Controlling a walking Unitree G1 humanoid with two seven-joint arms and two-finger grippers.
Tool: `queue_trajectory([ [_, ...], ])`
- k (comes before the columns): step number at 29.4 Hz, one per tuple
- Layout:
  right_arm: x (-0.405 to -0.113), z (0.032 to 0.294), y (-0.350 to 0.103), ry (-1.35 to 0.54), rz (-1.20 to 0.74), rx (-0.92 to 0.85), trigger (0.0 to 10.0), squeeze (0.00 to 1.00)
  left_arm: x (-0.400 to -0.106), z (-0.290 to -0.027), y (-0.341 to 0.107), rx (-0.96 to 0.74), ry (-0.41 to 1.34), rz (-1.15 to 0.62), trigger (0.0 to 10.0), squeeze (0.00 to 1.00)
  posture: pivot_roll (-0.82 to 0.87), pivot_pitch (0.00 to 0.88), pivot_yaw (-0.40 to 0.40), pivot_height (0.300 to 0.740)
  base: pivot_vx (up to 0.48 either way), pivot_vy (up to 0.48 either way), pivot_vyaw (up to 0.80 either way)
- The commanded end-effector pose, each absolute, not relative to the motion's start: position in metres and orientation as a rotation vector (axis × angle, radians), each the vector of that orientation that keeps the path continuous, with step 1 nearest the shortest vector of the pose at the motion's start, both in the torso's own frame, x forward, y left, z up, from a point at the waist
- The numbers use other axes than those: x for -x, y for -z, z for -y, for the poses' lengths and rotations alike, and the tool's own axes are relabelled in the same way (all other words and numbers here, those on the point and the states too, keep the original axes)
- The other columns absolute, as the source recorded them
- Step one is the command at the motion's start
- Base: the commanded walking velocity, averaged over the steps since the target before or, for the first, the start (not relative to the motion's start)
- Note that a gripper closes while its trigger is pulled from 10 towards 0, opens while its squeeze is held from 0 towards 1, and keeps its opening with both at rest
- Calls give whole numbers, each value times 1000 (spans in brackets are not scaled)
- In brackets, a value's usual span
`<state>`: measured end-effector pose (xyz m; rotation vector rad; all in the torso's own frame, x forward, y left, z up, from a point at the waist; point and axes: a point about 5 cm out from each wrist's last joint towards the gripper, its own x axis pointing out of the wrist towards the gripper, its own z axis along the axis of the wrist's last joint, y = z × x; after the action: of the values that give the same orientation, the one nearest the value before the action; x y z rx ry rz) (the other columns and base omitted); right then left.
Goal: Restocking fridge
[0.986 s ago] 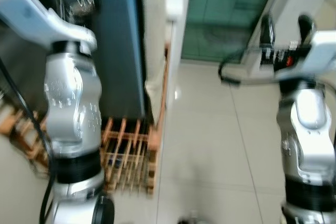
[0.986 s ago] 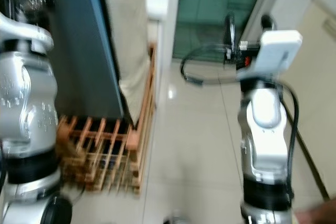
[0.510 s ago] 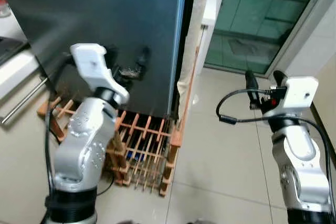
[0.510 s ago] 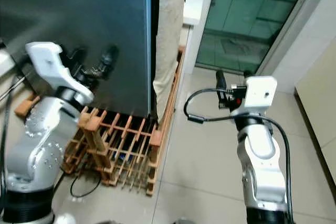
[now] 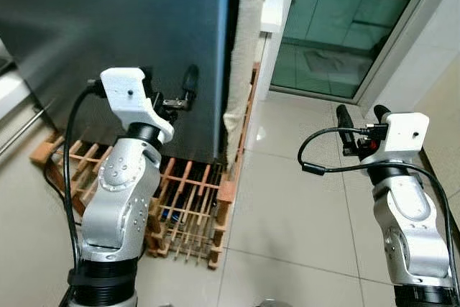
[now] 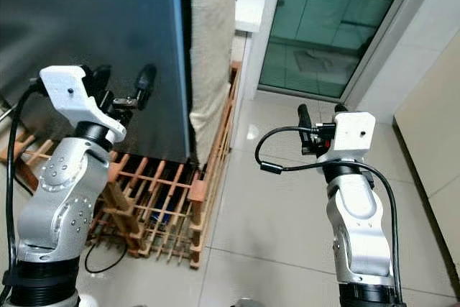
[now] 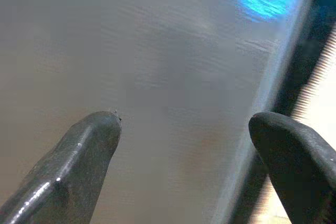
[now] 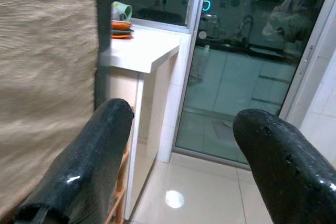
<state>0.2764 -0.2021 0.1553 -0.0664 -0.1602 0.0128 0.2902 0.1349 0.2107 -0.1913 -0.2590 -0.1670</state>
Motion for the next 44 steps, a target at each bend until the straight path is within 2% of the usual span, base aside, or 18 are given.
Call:
queue_trajectory([
  [1, -276, 207, -152, 6, 151, 70, 10000, 0, -294, -132, -214, 220, 144, 279, 10000, 0, -125, 0, -34, 740, 0, 0, 0],
  [10, -277, 202, -145, 1, 135, 60, 10000, 0, -298, -138, -213, 183, 145, 269, 10000, 0, -102, 0, -24, 740, 0, 0, 0],
  [15, -280, 198, -145, -2, 141, 49, 10000, 0, -313, -126, -210, 142, 199, 231, 10000, 0, -97, 0, -24, 740, 0, 0, 0],
  [20, -280, 190, -148, -33, 146, 53, 10000, 0, -321, -116, -215, 181, 240, 213, 10000, 0, -131, 29, -3, 740, 0, 0, 0],
  [25, -280, 189, -141, -21, 127, 22, 10000, 0, -324, -114, -202, 168, 204, 160, 10000, 0, -136, 26, 8, 740, 0, 0, 0],
  [28, -281, 192, -137, 23, 99, -67, 10000, 0, -328, -111, -196, 176, 183, 144, 10000, 0, -136, 26, 8, 740, 0, 0, 0],
  [44, -281, 192, -137, 12, 99, -34, 10000, 0, -339, -97, -192, 243, 187, 127, 10000, 0, -158, 9, 7, 740, 0, 0, 0],
])
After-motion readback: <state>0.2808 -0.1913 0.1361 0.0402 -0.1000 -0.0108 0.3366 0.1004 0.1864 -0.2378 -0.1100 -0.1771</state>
